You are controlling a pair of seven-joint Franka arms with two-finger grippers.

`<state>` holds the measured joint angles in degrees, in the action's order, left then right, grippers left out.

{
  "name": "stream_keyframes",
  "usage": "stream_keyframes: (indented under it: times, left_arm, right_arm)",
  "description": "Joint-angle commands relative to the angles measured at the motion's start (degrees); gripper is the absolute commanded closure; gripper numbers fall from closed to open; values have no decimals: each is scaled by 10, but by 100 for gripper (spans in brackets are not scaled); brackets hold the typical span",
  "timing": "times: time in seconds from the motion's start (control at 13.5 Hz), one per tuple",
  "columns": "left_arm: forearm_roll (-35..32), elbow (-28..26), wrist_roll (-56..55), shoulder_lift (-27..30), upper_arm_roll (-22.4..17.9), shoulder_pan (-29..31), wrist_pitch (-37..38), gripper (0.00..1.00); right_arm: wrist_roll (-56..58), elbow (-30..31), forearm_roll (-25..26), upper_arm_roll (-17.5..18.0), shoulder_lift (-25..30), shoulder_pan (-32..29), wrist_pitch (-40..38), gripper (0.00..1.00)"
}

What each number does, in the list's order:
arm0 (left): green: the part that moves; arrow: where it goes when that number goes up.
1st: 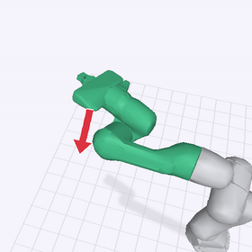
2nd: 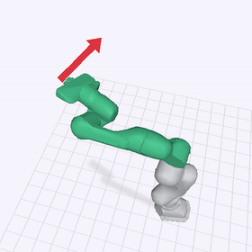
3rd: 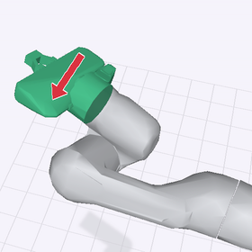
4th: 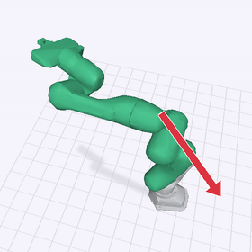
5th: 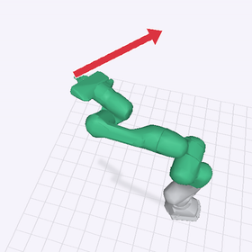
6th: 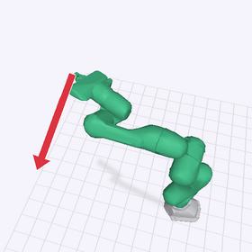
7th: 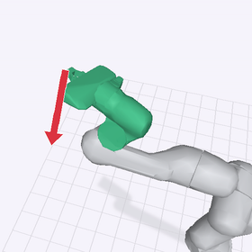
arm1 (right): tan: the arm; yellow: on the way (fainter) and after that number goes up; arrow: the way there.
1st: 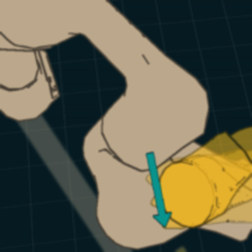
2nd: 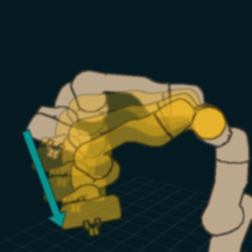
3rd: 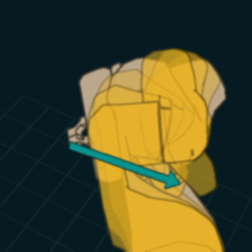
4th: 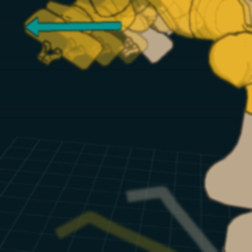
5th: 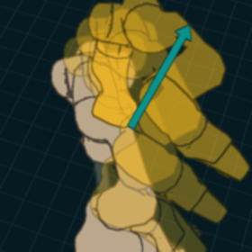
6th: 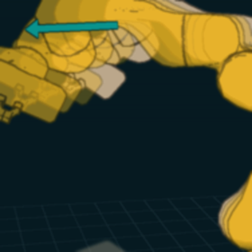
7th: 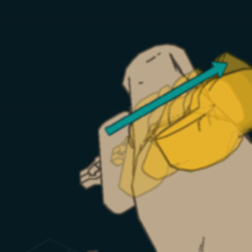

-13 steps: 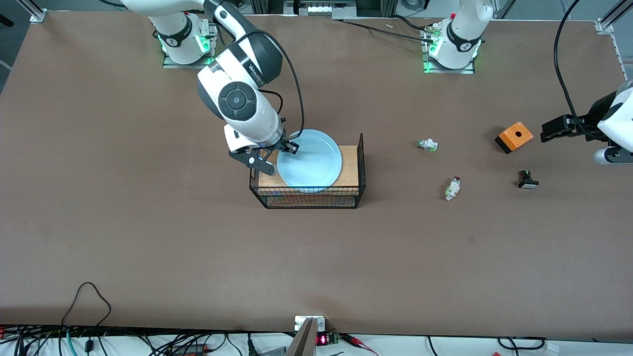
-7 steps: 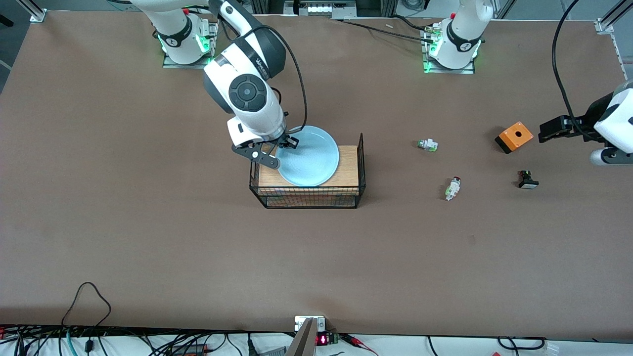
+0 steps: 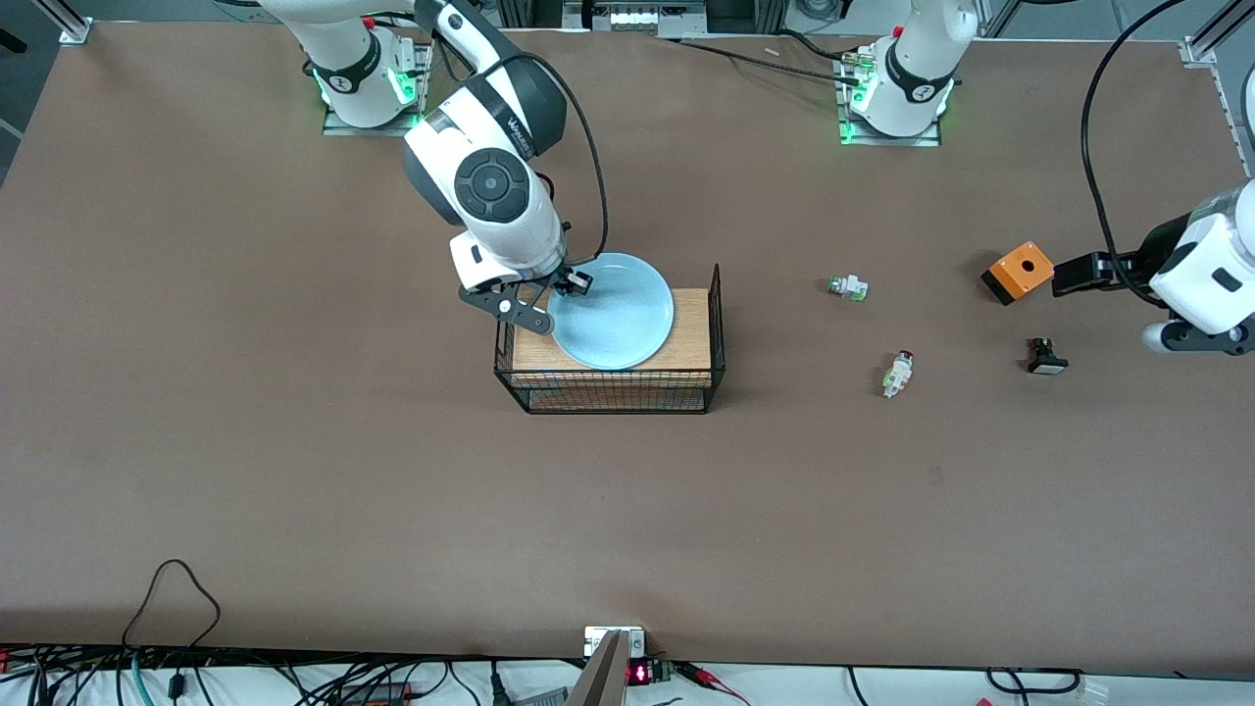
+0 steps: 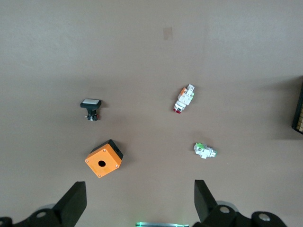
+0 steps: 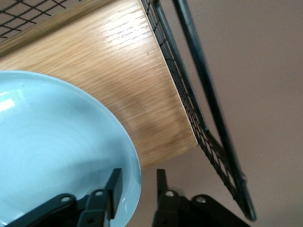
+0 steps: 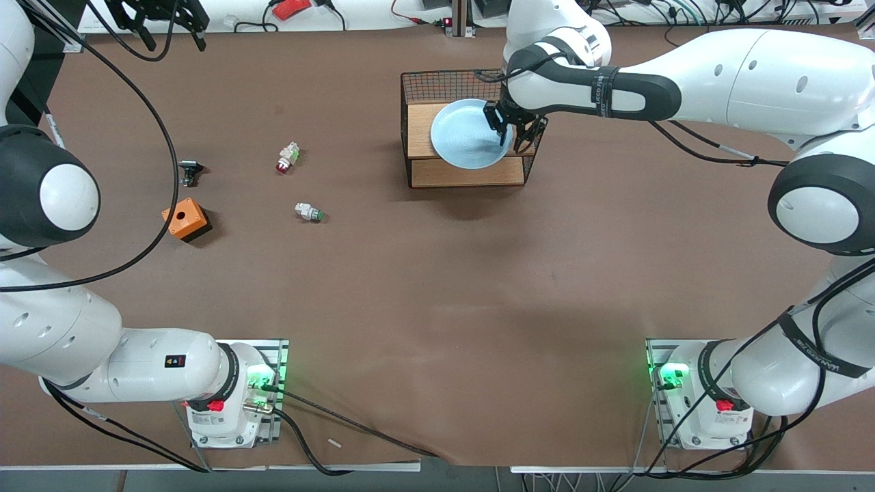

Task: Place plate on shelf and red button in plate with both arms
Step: 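Retract the right gripper while the left gripper grasps the white button block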

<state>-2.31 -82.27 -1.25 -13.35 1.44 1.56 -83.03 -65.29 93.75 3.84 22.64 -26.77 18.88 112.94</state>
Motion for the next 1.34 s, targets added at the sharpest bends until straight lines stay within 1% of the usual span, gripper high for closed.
stream_keyframes:
  times: [0.0,0.07,0.15,0.3,0.45,0.59,0.67,0.74,0.89,0.96,1.04,1.11,1.26]
  left_arm:
    - [-11,9,10,-40,-2,-13,5,0]
    - [-12,9,11,-54,-3,-21,1,0]
    - [-12,8,12,-71,-2,-23,-1,0]
    - [-14,-10,39,-93,-3,-42,-27,0]
    - [-17,-52,78,-100,-3,-51,-86,0]
    - [-16,-115,119,-99,1,-55,-169,0]
    - [-16,-155,153,-95,3,-54,-215,0]
    - [-16,-198,172,-92,3,-54,-263,0]
    - [-16,-274,177,-98,3,-55,-359,0]
    - [-16,-299,177,-112,3,-56,-425,0]
    - [-16,-314,177,-121,4,-56,-471,0]
    - [-16,-321,173,-128,7,-63,-494,0]
    - [-16,-330,166,-129,13,-73,-499,0]
  right_arm:
    - [-10,7,20,-9,8,-1,7,12]
    - [-12,3,30,-9,8,-2,11,3]
    - [-13,-6,32,-9,9,-2,18,0]
    - [-15,-20,28,-9,11,-2,18,0]
    - [-30,-39,21,-9,12,-1,18,0]
    - [-46,-66,-21,-11,13,-1,18,0]
    - [-52,-80,-47,-18,19,-2,18,0]
    - [-50,-83,-61,-23,28,-2,12,0]
    - [-44,-81,-63,-23,53,-20,8,0]
    - [-33,-81,-59,-23,61,-25,-6,0]
    - [-2,-82,-53,-23,72,-30,-24,0]
    - [47,-82,-51,-33,83,-38,-38,0]
    - [179,-82,-44,-66,98,-50,-57,0]
